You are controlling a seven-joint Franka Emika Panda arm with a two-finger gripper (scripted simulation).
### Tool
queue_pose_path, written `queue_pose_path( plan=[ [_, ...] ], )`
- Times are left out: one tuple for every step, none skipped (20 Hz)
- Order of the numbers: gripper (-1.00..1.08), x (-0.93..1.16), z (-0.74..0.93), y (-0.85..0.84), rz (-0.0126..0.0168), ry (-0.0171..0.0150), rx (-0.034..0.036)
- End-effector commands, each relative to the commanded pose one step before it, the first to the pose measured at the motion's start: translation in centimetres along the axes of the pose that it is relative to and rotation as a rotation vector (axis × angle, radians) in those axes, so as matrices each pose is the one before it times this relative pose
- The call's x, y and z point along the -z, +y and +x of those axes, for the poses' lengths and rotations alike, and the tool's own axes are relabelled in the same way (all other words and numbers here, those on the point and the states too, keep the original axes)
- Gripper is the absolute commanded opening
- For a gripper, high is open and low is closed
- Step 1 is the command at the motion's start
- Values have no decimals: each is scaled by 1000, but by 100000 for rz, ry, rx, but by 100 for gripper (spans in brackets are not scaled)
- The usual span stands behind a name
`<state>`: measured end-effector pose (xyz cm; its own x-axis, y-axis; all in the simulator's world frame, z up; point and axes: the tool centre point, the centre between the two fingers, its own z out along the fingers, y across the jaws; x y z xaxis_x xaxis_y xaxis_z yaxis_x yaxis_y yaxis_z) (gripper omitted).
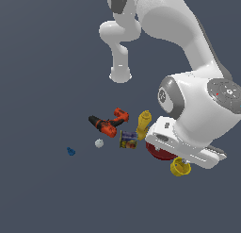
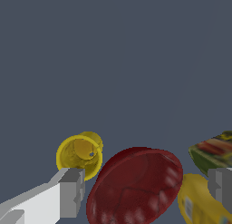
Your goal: Pick up a designated object from a clutter of objects.
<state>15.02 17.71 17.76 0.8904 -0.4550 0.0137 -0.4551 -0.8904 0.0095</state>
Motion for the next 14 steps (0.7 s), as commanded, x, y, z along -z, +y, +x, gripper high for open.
queue_pose_path(
  plan=[
    [100, -1861, -510, -1966, 218, -238, -3722],
    [100, -678, -242, -666, 74, -117, -1294],
    [100, -644, -249, -614, 69, -115, -1220],
    [100, -608, -250, -562, 64, -112, -1148],
    [100, -571, -249, -513, 59, -108, -1072],
    [100, -533, -241, -464, 54, -103, -999],
    [100, -494, -234, -420, 49, -97, -920],
    [100, -454, -223, -376, 44, -91, -842],
    [100, -413, -207, -333, 40, -84, -766],
    [100, -372, -190, -292, 35, -77, -689],
    [100, -329, -174, -255, 30, -69, -607],
    [100, -286, -156, -219, 26, -60, -524],
    [100, -243, -131, -181, 22, -52, -449],
    [100, -199, -108, -146, 18, -43, -369]
  ],
)
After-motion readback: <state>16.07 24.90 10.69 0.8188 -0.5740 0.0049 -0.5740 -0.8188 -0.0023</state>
